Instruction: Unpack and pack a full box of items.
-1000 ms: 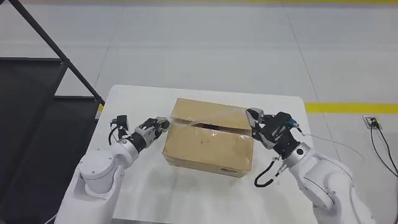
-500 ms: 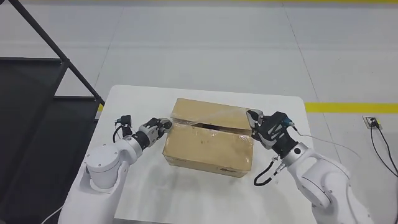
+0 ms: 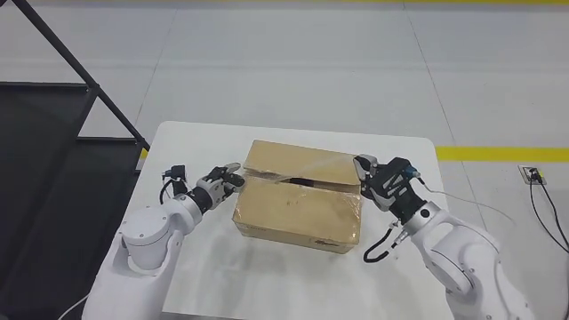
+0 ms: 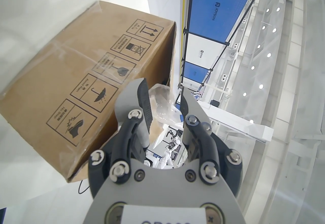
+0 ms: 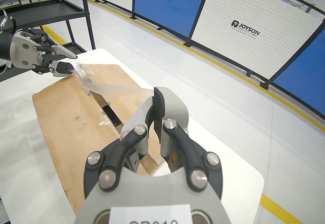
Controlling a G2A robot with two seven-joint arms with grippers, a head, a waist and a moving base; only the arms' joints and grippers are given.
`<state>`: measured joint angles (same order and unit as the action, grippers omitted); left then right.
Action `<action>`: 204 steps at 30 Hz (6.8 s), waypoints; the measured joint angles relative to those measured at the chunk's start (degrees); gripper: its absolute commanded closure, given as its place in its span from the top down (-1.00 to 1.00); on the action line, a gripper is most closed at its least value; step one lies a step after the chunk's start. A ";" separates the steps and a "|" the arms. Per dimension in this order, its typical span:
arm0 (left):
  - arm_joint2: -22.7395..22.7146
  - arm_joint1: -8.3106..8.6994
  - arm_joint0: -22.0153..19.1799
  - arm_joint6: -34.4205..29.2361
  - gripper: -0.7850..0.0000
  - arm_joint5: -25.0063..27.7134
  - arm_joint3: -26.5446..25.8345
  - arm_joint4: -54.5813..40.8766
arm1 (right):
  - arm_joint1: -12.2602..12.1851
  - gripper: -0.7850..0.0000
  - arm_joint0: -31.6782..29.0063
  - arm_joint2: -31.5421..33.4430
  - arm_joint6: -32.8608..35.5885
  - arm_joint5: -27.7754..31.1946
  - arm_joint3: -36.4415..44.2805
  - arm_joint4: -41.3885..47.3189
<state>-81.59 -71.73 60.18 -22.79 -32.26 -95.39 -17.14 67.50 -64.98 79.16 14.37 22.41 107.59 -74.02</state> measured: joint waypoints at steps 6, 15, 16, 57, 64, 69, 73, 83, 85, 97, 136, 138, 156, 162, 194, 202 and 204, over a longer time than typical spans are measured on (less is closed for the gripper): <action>-1.43 0.35 0.92 -0.05 -0.21 0.23 -0.97 -0.28 | -0.04 -1.00 0.19 0.11 -0.15 -0.20 -0.27 0.21; -5.09 0.98 3.43 -0.40 -0.25 1.35 -4.97 -1.87 | -0.06 -1.00 0.68 -0.25 0.04 -0.30 -0.76 0.16; -5.60 1.00 3.83 -0.49 -0.31 1.63 -5.90 -2.64 | -0.07 -1.00 0.71 -0.31 0.06 -0.29 -0.79 0.14; 8.98 -1.66 -5.18 8.60 -1.00 4.37 6.85 -7.65 | -0.34 -0.04 1.17 -1.30 -0.37 1.62 -2.04 0.86; 9.36 -1.79 -5.58 8.54 -1.00 4.41 7.64 -7.72 | -0.45 0.58 1.04 -0.81 -0.79 1.62 -1.95 0.84; 9.53 -1.86 -5.74 8.44 -1.00 4.41 8.12 -7.77 | -0.59 1.00 0.46 0.02 -0.94 1.61 -1.57 1.26; 9.58 -1.90 -5.85 8.41 -1.00 4.46 8.46 -7.74 | -0.65 1.00 0.27 0.35 -0.81 1.48 -1.47 1.52; 8.64 -1.93 -4.09 8.79 -1.00 6.18 5.02 -8.86 | 0.08 1.00 0.83 2.99 -2.23 -4.88 0.79 21.82; 8.28 -1.91 -3.56 8.97 -1.00 6.41 4.02 -9.18 | 0.06 1.00 0.82 2.98 -2.24 -4.81 0.75 21.59; 5.57 -1.56 0.56 8.58 -1.00 7.58 -2.22 -10.88 | -0.76 1.00 1.30 0.68 6.46 8.54 0.28 20.04; 4.09 -0.91 5.48 6.66 -1.00 9.45 -6.04 -11.04 | -0.98 0.64 1.97 -6.04 26.35 -10.66 3.60 8.13; 4.12 -0.91 5.54 6.61 -1.00 9.57 -6.04 -11.07 | -0.77 0.12 3.04 -6.80 27.10 -11.47 2.66 8.98; 4.15 -0.83 5.33 5.91 -1.00 10.53 -5.20 -11.45 | -0.69 -0.76 4.12 -6.87 29.71 -11.45 1.85 11.45; 4.00 -0.78 5.40 5.88 -1.00 10.64 -5.35 -11.53 | -0.80 -1.00 3.78 -6.21 30.06 -11.87 2.10 10.84; 4.50 -0.67 5.88 6.66 -1.00 8.88 -8.03 -12.28 | -0.72 -1.00 7.43 -16.38 8.92 -9.11 -2.41 -36.29; 7.65 -1.10 1.31 10.37 -1.00 2.60 -7.24 -10.76 | -0.22 -1.00 8.20 -16.22 8.28 -8.47 -4.05 -35.90; 8.96 -1.32 -0.42 11.58 -1.00 1.66 -5.89 -9.87 | -0.15 -1.00 8.05 -16.01 7.87 -8.32 -4.21 -35.90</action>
<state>-72.63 -73.05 59.76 -11.22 -30.61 -101.28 -27.01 67.35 -56.93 63.15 22.23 14.09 103.38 -109.92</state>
